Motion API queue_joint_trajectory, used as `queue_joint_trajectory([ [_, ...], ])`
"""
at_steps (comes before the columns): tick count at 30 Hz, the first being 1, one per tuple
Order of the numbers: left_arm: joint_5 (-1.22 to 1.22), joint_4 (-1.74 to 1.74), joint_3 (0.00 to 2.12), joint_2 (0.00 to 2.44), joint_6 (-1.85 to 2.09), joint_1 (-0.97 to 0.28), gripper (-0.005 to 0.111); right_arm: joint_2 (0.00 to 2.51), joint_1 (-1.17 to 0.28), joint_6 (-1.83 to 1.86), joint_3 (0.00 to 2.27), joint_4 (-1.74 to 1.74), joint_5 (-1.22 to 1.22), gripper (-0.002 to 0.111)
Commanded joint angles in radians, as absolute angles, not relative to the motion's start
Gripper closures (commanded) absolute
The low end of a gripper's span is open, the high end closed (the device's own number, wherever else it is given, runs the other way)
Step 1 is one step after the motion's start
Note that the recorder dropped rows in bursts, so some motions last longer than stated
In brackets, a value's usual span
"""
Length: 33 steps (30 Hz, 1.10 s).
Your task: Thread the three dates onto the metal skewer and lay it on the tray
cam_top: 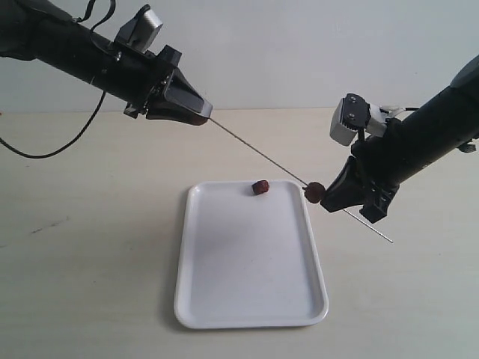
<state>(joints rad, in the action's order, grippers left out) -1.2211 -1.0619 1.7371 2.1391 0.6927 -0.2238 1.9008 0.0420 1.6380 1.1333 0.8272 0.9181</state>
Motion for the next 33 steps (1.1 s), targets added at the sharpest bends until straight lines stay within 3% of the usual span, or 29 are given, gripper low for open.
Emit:
queue_joint_trajectory([
  [1,-1.221,-1.081,1.733,2.139,0.699,-0.231,0.083,1.898,0.048,1.648,1.133,0.841,0.921,0.108],
  [13,-1.221,-1.081,1.733,2.139,0.699,-0.262,0.083,1.898,0.048,1.67,1.133,0.856,0.929,0.108],
  [33,-1.221,-1.159,1.733,2.139,0.814,-0.33,0.082,1.898,0.048,1.674,1.133,1.205,1.041,0.108],
])
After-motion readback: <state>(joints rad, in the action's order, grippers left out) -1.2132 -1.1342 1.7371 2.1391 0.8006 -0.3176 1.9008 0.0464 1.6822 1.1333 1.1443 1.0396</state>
